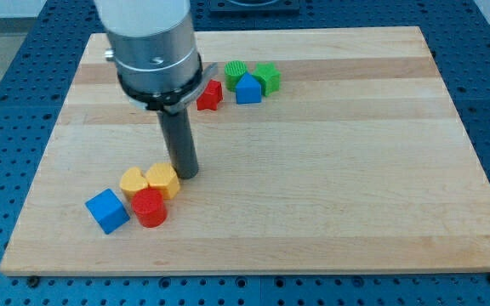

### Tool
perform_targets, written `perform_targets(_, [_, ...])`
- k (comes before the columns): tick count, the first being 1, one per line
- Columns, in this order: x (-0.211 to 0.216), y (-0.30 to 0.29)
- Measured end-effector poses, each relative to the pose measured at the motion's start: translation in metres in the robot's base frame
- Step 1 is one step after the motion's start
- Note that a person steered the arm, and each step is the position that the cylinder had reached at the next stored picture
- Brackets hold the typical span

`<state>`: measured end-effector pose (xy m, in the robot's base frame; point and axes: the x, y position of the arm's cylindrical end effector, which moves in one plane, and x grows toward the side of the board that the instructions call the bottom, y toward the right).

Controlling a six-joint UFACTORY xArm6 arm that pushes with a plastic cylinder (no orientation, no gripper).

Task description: Push the green star along with blue triangle a bit down

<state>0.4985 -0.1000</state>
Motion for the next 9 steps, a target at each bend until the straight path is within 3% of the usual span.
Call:
perform_targets(2, [-0.012, 0.002])
perform_targets(5, [-0.072, 0.156])
perform_targets(6, [-0.101, 0.178])
perform_targets(9, [-0.212, 0.163])
